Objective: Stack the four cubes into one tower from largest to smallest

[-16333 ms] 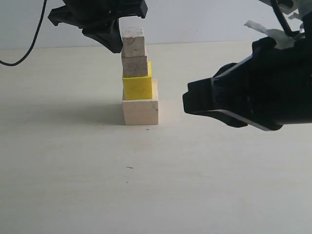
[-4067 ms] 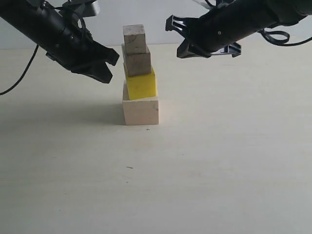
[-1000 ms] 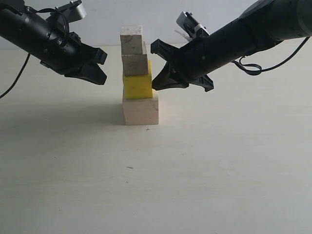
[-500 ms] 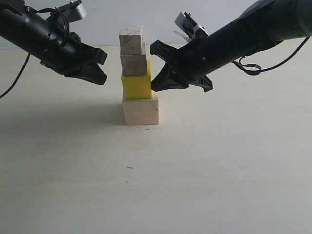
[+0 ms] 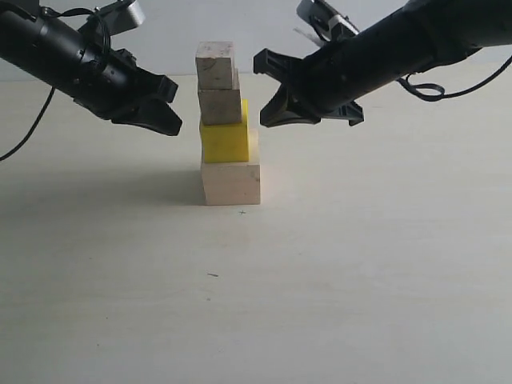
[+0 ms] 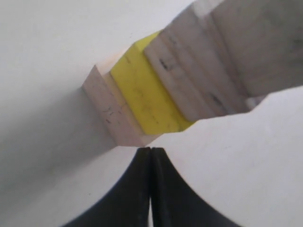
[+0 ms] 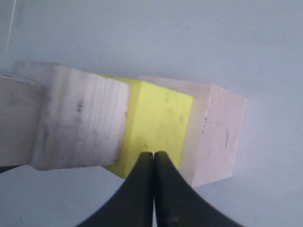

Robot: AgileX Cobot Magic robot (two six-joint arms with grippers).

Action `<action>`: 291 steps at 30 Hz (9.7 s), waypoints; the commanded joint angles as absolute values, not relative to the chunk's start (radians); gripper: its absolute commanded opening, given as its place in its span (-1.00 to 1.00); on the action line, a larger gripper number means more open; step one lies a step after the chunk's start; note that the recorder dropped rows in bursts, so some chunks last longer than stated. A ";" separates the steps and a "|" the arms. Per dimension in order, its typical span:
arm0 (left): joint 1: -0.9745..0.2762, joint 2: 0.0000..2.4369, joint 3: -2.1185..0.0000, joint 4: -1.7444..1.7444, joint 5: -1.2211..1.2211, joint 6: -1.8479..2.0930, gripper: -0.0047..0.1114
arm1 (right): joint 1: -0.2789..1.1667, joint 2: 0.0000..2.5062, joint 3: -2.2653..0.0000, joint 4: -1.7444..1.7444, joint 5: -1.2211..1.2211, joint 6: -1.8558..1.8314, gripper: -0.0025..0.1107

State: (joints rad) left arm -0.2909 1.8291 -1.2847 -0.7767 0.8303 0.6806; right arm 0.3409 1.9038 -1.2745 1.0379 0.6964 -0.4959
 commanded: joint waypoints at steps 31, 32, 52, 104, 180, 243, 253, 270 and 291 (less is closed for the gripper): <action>-0.289 1.896 -1.363 -1.011 0.667 0.936 -0.92 | 0.335 1.848 -1.273 1.032 0.735 -0.500 -0.96; -0.289 1.896 -1.363 -1.013 0.667 0.941 -0.92 | 0.335 1.848 -1.273 1.032 0.735 -0.502 -0.96; -0.289 1.896 -1.363 -1.056 0.692 1.016 -0.92 | 0.335 1.848 -1.273 1.032 0.730 -0.504 -0.96; -0.209 1.817 -1.363 -1.132 0.999 1.069 -0.92 | 0.335 1.766 -1.273 1.009 0.660 -0.516 -0.96; 0.058 1.031 -0.654 -1.575 0.541 1.577 -0.92 | 0.338 0.821 -0.648 0.539 0.011 -0.367 -0.96; 0.039 0.112 -0.149 -0.101 0.024 -0.087 -0.92 | 0.338 0.756 -0.648 0.542 0.012 -0.367 -0.96; 0.030 0.000 -0.003 -0.102 0.104 -0.083 -0.92 | 0.338 0.756 -0.648 0.542 0.012 -0.367 -0.96; 0.006 0.000 0.000 0.018 0.352 -0.057 -0.92 | 0.338 0.756 -0.648 0.542 0.012 -0.367 -0.96; 0.008 0.000 0.000 0.018 0.352 -0.057 -0.92 | 0.338 0.756 -0.648 0.542 0.012 -0.367 -0.96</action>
State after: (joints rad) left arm 0.0115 0.0066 -0.0030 0.0117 0.3523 -0.0605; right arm 0.3409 0.7590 -0.6532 0.5498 0.0184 -0.3555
